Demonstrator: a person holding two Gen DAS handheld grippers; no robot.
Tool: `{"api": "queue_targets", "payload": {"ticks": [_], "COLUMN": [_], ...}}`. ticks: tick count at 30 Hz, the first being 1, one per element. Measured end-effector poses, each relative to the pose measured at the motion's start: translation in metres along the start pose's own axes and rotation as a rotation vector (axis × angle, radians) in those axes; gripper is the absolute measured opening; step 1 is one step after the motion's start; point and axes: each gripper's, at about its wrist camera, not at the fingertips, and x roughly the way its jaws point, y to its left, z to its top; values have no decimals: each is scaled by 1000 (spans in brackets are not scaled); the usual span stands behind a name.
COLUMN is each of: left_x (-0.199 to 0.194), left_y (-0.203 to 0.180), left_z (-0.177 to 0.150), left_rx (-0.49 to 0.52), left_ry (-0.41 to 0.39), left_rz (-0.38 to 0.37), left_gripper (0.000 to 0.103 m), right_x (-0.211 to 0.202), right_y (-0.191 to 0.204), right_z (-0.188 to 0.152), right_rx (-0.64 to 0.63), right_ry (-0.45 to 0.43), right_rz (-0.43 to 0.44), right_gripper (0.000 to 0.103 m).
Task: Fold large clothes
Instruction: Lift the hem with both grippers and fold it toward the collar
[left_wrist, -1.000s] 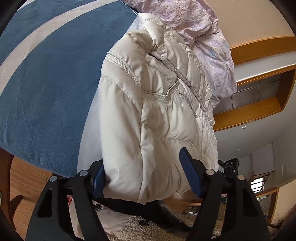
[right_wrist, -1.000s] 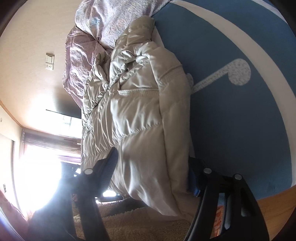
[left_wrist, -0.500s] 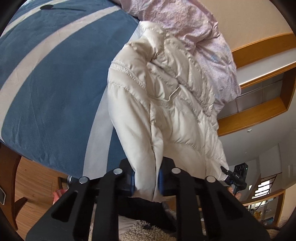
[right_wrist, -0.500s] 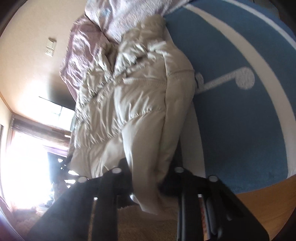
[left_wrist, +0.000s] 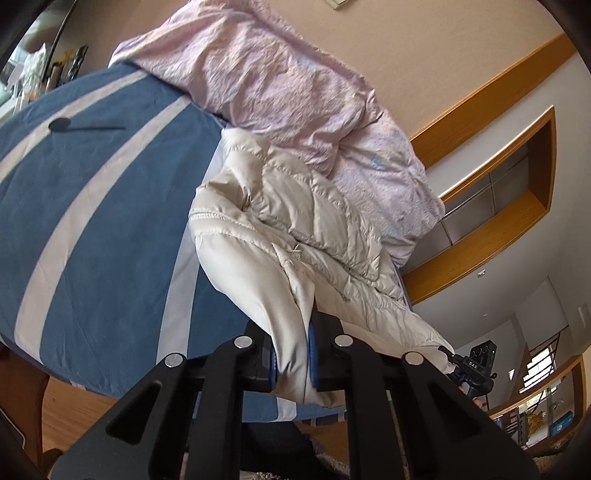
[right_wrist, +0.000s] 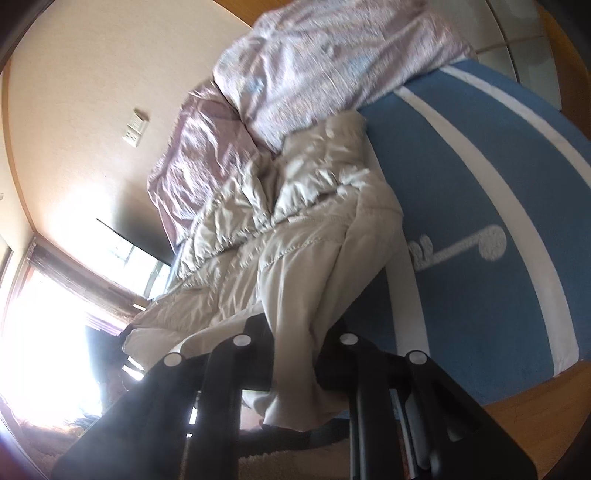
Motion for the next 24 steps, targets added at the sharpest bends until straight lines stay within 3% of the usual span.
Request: {"api": "queue_targets", "payload": {"ticks": [8, 16, 24], "left_x": [-4, 13, 36], "left_y": [-12, -38, -48], "left_z": [32, 78, 126], "left_rx": [2, 51, 44], "left_ry": [-84, -159, -196], "left_rz": [-41, -34, -44], "left_gripper": [11, 11, 11], "right_x": [-9, 6, 30], "right_y": [16, 39, 49], "right_z": [34, 82, 135], "right_rx": [-34, -54, -8], "right_ry": [-116, -227, -282], "right_rz": [45, 37, 47], "right_gripper": [15, 15, 15]}}
